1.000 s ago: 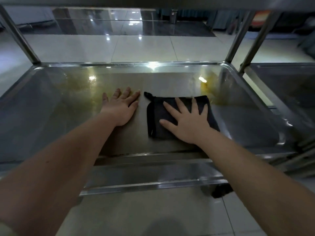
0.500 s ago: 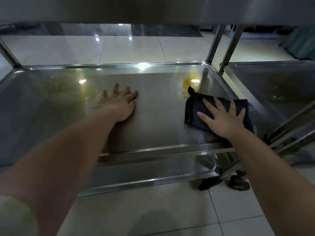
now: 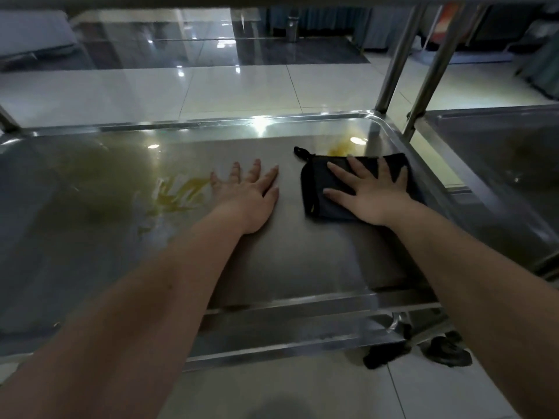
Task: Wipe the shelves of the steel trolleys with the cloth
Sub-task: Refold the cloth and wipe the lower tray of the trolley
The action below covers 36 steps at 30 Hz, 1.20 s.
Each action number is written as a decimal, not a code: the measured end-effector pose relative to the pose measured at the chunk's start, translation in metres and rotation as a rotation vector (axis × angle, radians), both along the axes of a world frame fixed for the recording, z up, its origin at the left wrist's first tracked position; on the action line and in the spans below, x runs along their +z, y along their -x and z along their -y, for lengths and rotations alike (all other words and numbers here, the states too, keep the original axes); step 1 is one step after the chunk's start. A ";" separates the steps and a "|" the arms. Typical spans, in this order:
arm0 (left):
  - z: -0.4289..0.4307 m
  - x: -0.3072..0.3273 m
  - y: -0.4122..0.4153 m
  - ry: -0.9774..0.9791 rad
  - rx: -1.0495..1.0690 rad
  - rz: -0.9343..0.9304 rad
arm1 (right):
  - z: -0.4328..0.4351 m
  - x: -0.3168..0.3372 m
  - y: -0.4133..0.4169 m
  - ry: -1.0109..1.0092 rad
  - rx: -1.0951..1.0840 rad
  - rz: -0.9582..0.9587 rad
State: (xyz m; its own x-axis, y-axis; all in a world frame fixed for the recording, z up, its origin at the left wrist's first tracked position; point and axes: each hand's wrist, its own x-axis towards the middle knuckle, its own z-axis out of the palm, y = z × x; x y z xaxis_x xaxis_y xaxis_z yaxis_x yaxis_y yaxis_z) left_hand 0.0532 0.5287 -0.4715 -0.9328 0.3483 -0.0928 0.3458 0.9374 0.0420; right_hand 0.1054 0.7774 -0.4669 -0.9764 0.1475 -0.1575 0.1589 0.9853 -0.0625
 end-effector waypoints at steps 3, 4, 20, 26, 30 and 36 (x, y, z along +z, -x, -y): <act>0.001 -0.008 0.005 -0.019 0.000 -0.028 | 0.002 0.002 0.054 0.033 -0.031 -0.035; 0.001 -0.010 0.007 -0.027 0.002 -0.038 | 0.001 0.004 0.071 0.042 -0.054 -0.037; -0.006 -0.005 0.011 -0.020 0.015 -0.024 | -0.015 -0.003 -0.052 0.029 0.182 -0.035; -0.015 -0.002 0.008 -0.009 0.006 -0.010 | -0.062 0.007 0.015 -0.034 -0.193 -0.028; -0.016 -0.003 0.009 -0.019 0.002 -0.018 | -0.049 0.011 0.056 0.008 -0.280 -0.058; -0.012 -0.001 0.009 -0.025 0.022 0.004 | -0.029 0.007 0.005 0.010 -0.276 -0.039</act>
